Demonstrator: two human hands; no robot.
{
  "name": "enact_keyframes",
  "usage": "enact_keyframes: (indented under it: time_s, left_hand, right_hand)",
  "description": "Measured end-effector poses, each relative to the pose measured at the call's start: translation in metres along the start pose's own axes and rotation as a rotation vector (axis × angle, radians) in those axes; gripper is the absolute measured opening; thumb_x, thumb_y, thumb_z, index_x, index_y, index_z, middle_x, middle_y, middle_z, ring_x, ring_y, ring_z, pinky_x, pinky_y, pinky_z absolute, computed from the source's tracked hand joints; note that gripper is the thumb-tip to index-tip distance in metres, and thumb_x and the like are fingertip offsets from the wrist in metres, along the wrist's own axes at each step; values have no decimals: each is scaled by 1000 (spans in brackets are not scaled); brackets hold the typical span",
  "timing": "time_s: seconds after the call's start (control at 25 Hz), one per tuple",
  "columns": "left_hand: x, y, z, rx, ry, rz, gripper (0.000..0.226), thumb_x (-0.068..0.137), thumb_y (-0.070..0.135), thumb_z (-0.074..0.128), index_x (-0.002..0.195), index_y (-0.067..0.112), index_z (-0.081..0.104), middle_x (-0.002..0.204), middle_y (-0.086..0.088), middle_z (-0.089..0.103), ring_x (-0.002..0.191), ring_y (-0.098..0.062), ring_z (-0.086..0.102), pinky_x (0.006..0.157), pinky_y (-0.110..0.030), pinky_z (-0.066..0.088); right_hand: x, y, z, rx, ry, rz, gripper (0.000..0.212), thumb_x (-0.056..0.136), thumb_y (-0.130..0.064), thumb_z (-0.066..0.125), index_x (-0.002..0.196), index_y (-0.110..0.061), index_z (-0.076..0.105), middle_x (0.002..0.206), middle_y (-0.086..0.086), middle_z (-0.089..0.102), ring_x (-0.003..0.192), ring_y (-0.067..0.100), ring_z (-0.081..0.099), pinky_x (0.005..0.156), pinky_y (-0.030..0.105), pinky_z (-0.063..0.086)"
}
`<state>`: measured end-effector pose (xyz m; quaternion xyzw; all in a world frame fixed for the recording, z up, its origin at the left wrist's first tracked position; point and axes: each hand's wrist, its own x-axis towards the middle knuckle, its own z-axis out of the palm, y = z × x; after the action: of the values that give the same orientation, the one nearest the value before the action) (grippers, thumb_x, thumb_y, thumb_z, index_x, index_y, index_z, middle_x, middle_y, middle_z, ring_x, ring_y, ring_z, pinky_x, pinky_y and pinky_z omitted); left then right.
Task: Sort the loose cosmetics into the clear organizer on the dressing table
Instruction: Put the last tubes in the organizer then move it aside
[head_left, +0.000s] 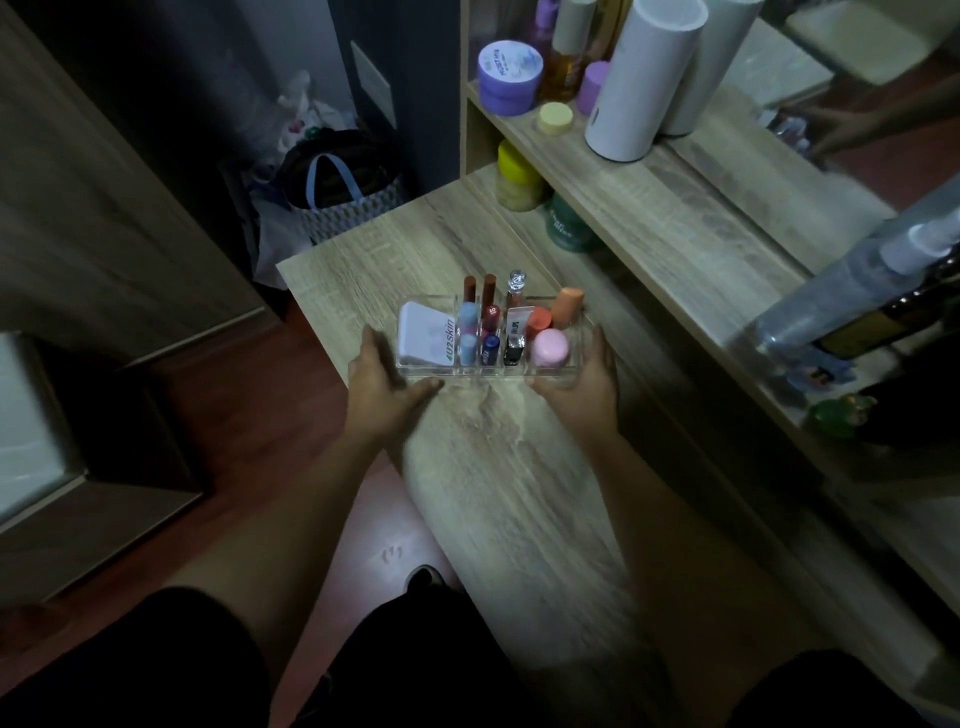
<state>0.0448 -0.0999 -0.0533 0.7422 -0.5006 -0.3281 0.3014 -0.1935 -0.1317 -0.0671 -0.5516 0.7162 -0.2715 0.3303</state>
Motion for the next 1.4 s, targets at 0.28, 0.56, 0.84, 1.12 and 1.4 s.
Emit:
enact_keyframes:
  time_s: [0.28,0.56,0.84,1.12,1.4]
  left_hand:
    - [17,1,4,4,-75,155,87,63,38,84,134,16,39,130,-9,56,123,-31,47,102,-49,42]
    - [19,5,2,22,-73,218,86,63,43,81,134,16,41,131,-7,57,121,-29,50,101,-50,43]
    - [9,26,2,30,-149,362,84,55,61,67,127,23,46,121,-5,63,106,-16,55,85,-29,41]
    - [-6,41,28,1,-349,465,81,56,55,71,129,34,43,113,13,57,100,-7,56,80,-23,44]
    - [-21,58,64,4,-555,565,83,57,43,79,131,29,43,115,13,62,102,3,58,80,-6,44]
  right_hand:
    - [7,-5,-11,305,-209,25,103,68,-7,79,145,-37,18,134,3,55,118,18,54,103,49,43]
    - [1,-3,-13,259,-167,45,101,65,-11,83,145,-27,24,129,5,60,113,17,57,101,41,46]
    - [-31,7,-28,265,17,87,101,60,-11,86,144,-23,32,124,7,65,112,20,60,98,35,48]
    - [-86,34,-50,229,215,150,95,59,-15,87,140,-19,38,120,7,67,108,16,61,91,24,45]
    - [-140,55,-72,470,354,277,93,64,6,79,142,-10,32,137,13,51,119,24,54,81,4,45]
